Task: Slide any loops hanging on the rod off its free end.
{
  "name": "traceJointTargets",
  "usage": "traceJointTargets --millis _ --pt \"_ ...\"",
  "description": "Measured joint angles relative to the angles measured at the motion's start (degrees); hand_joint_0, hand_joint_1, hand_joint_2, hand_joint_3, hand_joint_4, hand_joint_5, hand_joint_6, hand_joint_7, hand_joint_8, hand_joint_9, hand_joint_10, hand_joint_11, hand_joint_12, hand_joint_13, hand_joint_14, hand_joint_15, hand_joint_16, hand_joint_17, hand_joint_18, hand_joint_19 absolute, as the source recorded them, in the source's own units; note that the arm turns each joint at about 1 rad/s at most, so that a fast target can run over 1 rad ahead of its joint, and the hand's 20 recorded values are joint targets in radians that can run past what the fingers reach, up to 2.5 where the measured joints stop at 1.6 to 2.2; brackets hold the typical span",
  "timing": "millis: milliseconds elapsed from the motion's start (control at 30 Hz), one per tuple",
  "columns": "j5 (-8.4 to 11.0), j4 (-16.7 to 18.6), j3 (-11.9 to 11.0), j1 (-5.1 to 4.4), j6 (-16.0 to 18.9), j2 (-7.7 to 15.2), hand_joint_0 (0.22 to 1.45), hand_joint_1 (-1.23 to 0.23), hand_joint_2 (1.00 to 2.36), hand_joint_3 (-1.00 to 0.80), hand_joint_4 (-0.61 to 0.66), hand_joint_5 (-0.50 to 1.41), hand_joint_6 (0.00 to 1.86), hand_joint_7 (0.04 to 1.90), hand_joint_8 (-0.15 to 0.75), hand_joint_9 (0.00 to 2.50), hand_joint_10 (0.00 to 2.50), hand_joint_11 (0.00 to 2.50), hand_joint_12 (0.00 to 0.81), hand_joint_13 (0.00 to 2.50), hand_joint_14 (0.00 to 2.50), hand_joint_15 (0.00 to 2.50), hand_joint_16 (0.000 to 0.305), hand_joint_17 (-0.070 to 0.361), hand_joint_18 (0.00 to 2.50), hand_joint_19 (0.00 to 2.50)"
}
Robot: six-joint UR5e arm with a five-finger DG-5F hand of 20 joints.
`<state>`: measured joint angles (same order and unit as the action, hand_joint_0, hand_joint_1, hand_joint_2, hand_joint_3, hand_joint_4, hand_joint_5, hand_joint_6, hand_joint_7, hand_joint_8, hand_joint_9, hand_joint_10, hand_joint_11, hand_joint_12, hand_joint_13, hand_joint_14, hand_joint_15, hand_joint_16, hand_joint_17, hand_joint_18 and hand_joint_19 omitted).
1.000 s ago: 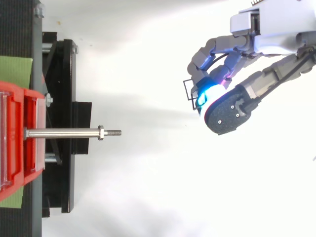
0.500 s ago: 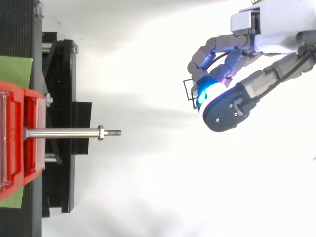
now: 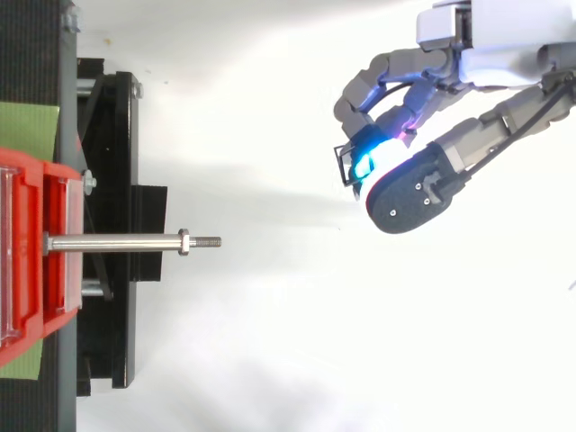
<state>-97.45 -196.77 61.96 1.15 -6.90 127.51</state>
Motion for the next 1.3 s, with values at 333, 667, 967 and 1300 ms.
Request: traceJointTargets --millis 333,667,967,1300 --pt "0.29 8.2 4.4 0.4 -0.2 0.0 0.58 -0.71 1.02 -0.21 -0.07 -0.19 0.85 1.37 0.233 1.04 0.02 0.49 0.26 0.59 0.0 0.0 0.042 0.094 0.48 0.04" --pt "-1.5 10.7 5.1 0.77 -8.2 -1.6 0.59 -0.68 1.02 -0.27 -0.03 -0.2 0.85 1.34 0.225 1.17 0.02 0.79 0.255 0.62 0.0 0.01 0.041 0.093 0.49 0.04" --pt "1.65 2.2 5.1 1.22 -19.2 -4.5 0.59 -0.67 1.02 -0.28 -0.02 -0.2 0.85 1.34 0.241 1.14 0.02 0.75 0.254 0.63 0.0 0.02 0.042 0.093 0.5 0.05" --pt "6.24 -1.4 5.1 0.88 -21.3 -7.7 0.58 -0.68 1.02 -0.24 -0.01 -0.19 0.85 1.36 0.262 0.94 0.02 0.47 0.253 0.61 0.0 0.0 0.042 0.094 0.5 0.04"
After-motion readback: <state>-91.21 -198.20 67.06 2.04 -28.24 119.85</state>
